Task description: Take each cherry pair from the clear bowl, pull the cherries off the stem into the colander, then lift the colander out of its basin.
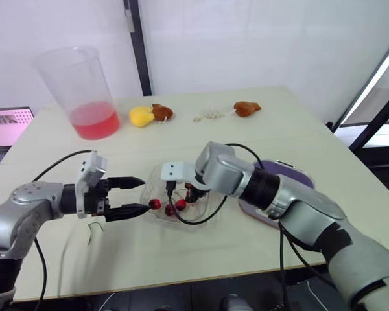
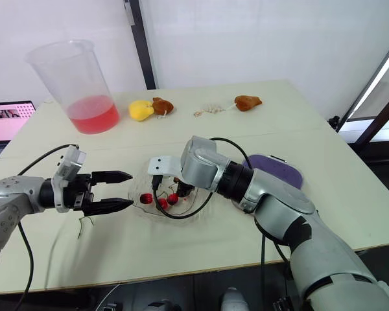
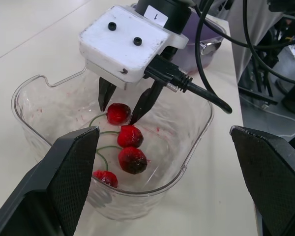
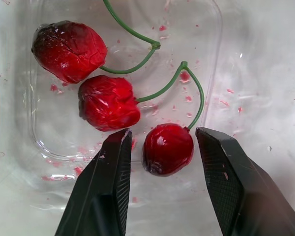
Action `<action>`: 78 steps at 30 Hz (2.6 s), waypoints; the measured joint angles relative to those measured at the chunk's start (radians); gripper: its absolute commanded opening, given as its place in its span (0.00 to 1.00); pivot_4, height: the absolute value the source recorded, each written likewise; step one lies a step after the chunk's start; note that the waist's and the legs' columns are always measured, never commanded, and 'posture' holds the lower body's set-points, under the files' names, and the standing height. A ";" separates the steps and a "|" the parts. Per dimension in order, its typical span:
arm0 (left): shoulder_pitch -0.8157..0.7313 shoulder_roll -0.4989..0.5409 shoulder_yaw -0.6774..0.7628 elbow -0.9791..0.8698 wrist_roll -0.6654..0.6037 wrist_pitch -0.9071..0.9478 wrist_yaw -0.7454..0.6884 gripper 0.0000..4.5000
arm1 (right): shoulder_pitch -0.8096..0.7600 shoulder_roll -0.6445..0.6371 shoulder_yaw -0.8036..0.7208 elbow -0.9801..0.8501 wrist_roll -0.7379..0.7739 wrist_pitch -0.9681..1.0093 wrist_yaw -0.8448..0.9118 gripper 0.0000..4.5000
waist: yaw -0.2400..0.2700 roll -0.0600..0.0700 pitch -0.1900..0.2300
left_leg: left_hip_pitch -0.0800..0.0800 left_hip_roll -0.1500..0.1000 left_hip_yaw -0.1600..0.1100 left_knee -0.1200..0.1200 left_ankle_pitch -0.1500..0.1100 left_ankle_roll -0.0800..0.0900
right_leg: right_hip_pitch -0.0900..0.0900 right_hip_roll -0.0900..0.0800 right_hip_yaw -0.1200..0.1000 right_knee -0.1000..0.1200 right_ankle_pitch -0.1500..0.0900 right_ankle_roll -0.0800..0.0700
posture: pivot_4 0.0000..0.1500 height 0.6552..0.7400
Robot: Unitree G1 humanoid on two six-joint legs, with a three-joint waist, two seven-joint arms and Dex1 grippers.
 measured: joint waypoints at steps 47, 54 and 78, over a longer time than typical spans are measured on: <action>-0.204 -0.178 0.187 0.096 -0.236 0.094 0.231 1.00 | 0.324 0.013 -0.606 -0.422 0.111 -0.394 -0.181 0.07 | 0.002 -0.001 0.000 | 0.000 0.000 -0.001 0.002 0.000 0.000 | 0.001 0.000 -0.001 0.000 0.000 0.000 | 1.00 1.00; -0.268 -0.231 0.151 0.097 -0.251 0.125 0.338 1.00 | 0.485 0.032 -0.643 -0.510 -0.070 -0.529 -0.523 0.07 | 0.005 -0.001 0.000 | 0.000 -0.001 -0.001 0.003 0.000 0.000 | 0.001 0.000 -0.001 0.001 0.000 0.000 | 1.00 1.00; -0.419 -0.486 0.021 0.122 -0.121 -0.008 0.521 0.46 | 0.614 0.119 -0.629 -0.637 -0.222 -0.563 -0.719 0.07 | 0.005 -0.001 0.000 | 0.000 -0.001 0.000 0.008 0.000 0.000 | 0.003 0.001 0.000 0.001 0.000 0.000 | 1.00 1.00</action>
